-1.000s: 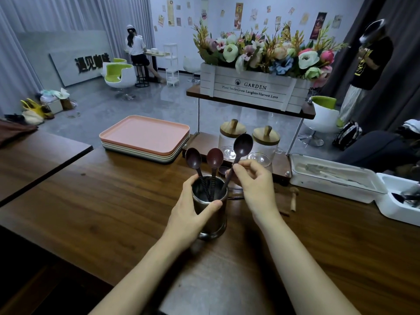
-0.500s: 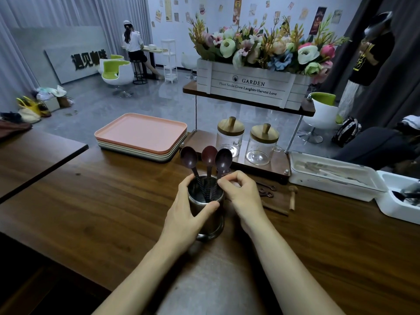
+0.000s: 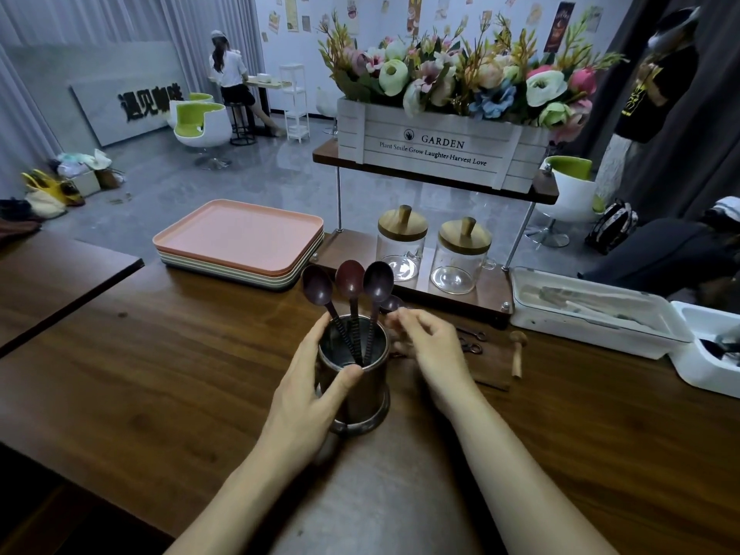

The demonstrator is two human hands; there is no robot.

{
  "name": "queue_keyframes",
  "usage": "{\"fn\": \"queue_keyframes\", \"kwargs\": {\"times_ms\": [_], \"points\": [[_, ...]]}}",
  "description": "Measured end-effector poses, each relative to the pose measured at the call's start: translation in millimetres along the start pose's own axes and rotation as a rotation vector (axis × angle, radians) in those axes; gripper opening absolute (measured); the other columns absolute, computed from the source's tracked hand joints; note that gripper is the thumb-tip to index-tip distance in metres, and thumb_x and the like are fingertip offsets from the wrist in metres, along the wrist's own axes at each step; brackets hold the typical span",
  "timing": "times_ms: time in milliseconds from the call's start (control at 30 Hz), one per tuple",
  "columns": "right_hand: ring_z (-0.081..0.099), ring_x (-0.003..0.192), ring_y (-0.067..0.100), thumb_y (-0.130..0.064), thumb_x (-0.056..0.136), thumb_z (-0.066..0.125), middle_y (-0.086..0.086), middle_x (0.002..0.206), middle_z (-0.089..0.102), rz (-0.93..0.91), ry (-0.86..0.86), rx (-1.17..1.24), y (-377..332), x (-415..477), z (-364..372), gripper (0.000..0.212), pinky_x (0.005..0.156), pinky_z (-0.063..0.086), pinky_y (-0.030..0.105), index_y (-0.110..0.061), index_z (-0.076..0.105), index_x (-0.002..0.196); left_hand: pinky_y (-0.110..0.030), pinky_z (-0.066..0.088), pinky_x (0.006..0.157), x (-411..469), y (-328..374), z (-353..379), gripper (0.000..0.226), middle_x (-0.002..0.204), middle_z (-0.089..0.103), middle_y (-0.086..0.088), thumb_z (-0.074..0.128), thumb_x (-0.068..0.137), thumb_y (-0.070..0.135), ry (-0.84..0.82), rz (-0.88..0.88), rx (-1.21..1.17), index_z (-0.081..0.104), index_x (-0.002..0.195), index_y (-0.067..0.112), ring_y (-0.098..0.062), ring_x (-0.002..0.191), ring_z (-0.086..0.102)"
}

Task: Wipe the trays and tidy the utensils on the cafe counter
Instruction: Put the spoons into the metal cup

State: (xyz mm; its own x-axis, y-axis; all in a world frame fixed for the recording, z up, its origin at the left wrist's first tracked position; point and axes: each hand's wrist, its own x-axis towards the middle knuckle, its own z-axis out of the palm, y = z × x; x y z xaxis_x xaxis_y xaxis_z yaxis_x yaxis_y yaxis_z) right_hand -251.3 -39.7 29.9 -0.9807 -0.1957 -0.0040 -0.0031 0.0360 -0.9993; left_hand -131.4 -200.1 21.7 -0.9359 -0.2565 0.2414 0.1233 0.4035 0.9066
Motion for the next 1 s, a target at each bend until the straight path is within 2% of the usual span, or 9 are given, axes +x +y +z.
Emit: {"fn": "queue_keyframes", "kwargs": {"times_ms": [67, 100, 200, 300, 467, 600, 733, 867, 1000], "points": [[0.067, 0.098, 0.008, -0.025, 0.098, 0.062, -0.01, 0.1, 0.075, -0.088, 0.124, -0.387, 9, 21, -18, 0.017, 0.084, 0.047, 0.028, -0.024, 0.077, 0.104, -0.014, 0.038, 0.103, 0, -1, 1, 0.076, 0.147, 0.045, 0.033, 0.056, 0.081, 0.071, 0.004, -0.01, -0.002, 0.029, 0.15, 0.055, 0.009, 0.137, 0.041], [0.065, 0.104, 0.011, -0.025, 0.098, 0.061, -0.01, 0.106, 0.074, -0.105, 0.157, -0.569, 13, 31, -27, 0.019, 0.086, 0.046, 0.028, -0.026, 0.076, 0.109, -0.02, 0.038, 0.106, 0, -1, 2, 0.077, 0.148, 0.045, 0.032, 0.056, 0.082, 0.072, 0.006, -0.011, 0.005, 0.029, 0.151, 0.054, 0.008, 0.138, 0.041], [0.055, 0.125, 0.025, -0.029, 0.1, 0.056, 0.0, 0.127, 0.069, -0.05, 0.118, -0.887, 25, 55, -41, 0.032, 0.099, 0.043, 0.036, -0.029, 0.067, 0.13, -0.026, 0.037, 0.111, 1, -3, 1, 0.077, 0.149, 0.045, 0.03, 0.054, 0.082, 0.075, 0.002, -0.014, 0.038, 0.028, 0.151, 0.053, 0.007, 0.138, 0.041], [0.048, 0.129, 0.03, -0.027, 0.1, 0.054, 0.005, 0.128, 0.067, -0.036, 0.043, -0.991, 36, 67, -43, 0.038, 0.102, 0.041, 0.039, -0.026, 0.061, 0.137, -0.031, 0.038, 0.113, 1, -5, 1, 0.077, 0.15, 0.045, 0.029, 0.054, 0.082, 0.075, 0.003, -0.023, 0.057, 0.028, 0.151, 0.053, 0.006, 0.139, 0.041], [0.054, 0.114, 0.026, -0.023, 0.098, 0.058, -0.001, 0.11, 0.071, -0.157, 0.062, -1.024, 34, 65, -40, 0.024, 0.089, 0.044, 0.036, -0.026, 0.072, 0.117, -0.039, 0.04, 0.116, 1, -6, 2, 0.077, 0.15, 0.045, 0.026, 0.055, 0.082, 0.073, -0.001, -0.033, 0.049, 0.028, 0.151, 0.053, 0.003, 0.139, 0.043], [0.056, 0.109, 0.022, -0.024, 0.096, 0.061, -0.005, 0.105, 0.072, -0.203, 0.069, -0.936, 20, 59, -40, 0.02, 0.083, 0.042, 0.033, -0.03, 0.074, 0.11, -0.04, 0.04, 0.116, 1, -5, 2, 0.073, 0.148, 0.047, 0.027, 0.057, 0.084, 0.068, 0.006, -0.02, 0.038, 0.031, 0.15, 0.052, 0.003, 0.138, 0.044], [0.062, 0.09, 0.009, -0.028, 0.092, 0.068, -0.013, 0.091, 0.07, -0.183, 0.092, -0.638, -12, 44, -42, 0.007, 0.077, 0.047, 0.029, -0.029, 0.073, 0.098, -0.038, 0.039, 0.116, 1, -4, 3, 0.071, 0.149, 0.047, 0.026, 0.056, 0.084, 0.065, 0.006, -0.006, 0.035, 0.032, 0.149, 0.052, 0.003, 0.138, 0.044], [0.065, 0.08, 0.013, -0.023, 0.089, 0.073, 0.002, 0.081, 0.071, -0.168, 0.06, -0.317, -40, 24, -41, 0.001, 0.077, 0.05, 0.028, -0.023, 0.073, 0.09, -0.031, 0.039, 0.114, -1, -5, 4, 0.074, 0.149, 0.047, 0.024, 0.055, 0.084, 0.065, 0.017, -0.006, 0.034, 0.032, 0.152, 0.047, 0.005, 0.137, 0.043], [0.068, 0.079, 0.012, -0.017, 0.092, 0.072, 0.006, 0.087, 0.075, -0.111, -0.013, -0.115, -60, -1, -37, 0.009, 0.07, 0.053, 0.029, -0.018, 0.068, 0.099, -0.02, 0.037, 0.107, -2, -4, 5, 0.074, 0.148, 0.046, 0.027, 0.055, 0.082, 0.066, 0.032, -0.009, 0.04, 0.032, 0.15, 0.049, 0.008, 0.135, 0.042]]}}
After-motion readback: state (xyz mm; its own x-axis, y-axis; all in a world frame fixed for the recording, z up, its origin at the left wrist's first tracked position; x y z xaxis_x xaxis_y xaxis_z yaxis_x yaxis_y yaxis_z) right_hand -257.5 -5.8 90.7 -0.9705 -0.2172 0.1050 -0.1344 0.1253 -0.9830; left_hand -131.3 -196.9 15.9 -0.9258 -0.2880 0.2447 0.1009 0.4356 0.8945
